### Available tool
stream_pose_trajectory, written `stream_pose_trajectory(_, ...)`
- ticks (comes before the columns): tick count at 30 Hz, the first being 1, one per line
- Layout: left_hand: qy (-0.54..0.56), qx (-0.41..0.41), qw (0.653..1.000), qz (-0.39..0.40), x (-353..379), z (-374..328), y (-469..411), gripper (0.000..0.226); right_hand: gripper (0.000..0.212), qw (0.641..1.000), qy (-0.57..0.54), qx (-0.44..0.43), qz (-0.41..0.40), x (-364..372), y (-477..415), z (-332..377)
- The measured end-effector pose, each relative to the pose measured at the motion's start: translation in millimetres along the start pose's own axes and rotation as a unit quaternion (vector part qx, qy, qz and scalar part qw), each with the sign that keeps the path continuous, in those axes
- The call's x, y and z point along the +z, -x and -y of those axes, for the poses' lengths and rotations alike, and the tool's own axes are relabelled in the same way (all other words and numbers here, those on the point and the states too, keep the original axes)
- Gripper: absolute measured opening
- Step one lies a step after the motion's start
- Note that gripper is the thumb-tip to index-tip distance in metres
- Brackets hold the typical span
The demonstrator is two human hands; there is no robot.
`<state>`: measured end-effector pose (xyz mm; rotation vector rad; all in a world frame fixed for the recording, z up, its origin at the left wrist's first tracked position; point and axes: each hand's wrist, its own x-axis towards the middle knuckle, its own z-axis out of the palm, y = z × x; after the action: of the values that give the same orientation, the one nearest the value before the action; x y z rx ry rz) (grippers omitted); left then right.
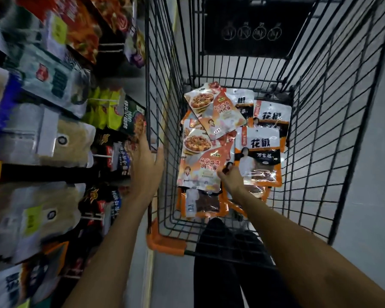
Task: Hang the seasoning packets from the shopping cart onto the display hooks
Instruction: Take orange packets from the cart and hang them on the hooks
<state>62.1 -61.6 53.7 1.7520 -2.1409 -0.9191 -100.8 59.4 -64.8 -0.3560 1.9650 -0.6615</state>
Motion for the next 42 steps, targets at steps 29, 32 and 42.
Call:
stream_pose_trajectory(29, -0.049, 0.139, 0.984, -0.103, -31.4, -36.4, 16.5, 0.041, 0.012, 0.958, -0.276, -0.060, 0.041, -59.5, 61.5, 47.2)
stream_pose_trajectory(32, 0.103, 0.052, 0.993, -0.016, -24.7, -70.3, 17.0, 0.054, 0.036, 0.934, -0.337, -0.058, 0.102, -84.7, 79.9, 66.8)
stream_pose_trajectory(42, 0.394, -0.134, 0.897, 0.148, -58.9, -99.8, -19.4, 0.037, 0.031, 0.925, -0.306, -0.178, 0.134, -98.6, 69.9, 143.0)
